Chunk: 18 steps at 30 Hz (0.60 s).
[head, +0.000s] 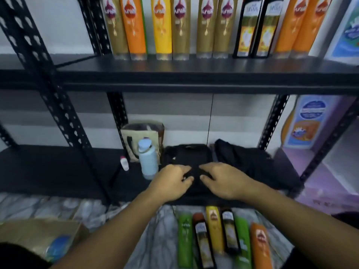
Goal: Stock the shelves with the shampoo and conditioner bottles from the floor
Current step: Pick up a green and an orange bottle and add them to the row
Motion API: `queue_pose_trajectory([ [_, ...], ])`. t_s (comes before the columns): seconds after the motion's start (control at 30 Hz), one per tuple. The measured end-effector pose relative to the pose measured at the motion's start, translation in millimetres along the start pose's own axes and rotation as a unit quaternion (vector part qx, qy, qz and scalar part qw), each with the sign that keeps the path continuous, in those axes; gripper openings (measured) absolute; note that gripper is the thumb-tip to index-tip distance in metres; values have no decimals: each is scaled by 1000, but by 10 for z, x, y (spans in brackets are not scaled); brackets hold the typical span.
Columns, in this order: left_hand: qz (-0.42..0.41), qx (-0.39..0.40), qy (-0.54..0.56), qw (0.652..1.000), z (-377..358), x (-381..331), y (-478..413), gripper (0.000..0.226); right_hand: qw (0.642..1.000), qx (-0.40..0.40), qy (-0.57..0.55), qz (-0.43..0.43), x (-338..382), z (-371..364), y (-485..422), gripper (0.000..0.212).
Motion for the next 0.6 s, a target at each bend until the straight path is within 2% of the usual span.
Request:
queue_pose_trajectory([
  [0.1, 66, 97, 2, 993, -753, 358, 356, 49, 992, 116, 13, -54, -365, -898, 290, 54],
  [0.2, 124, 145, 6, 982, -1297, 680, 637, 36, 980, 172, 16, -97, -621, -1532, 505, 48],
  [0.27, 149, 162, 7, 975, -1567, 833, 764, 33, 973, 190, 12, -128, -763, -1871, 617, 48],
  [0.4, 184, 203, 8, 962, -2019, 1136, 904, 48, 959, 210, -31, -190, -936, -2498, 725, 48],
  [0.6, 245, 229, 43, 941, -2624, 1647, 959, 54, 932, 196, -110, -283, -1199, -3207, 640, 53],
])
Point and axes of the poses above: each hand's wrist, its own y-axis away from the middle knuckle, its own z-axis out of the back of the hand, x = y × z, the point moved 10 cm from there along -y, towards the middle knuckle, and after that the axes turned 15 degrees about -x, right-handed, at the moved point
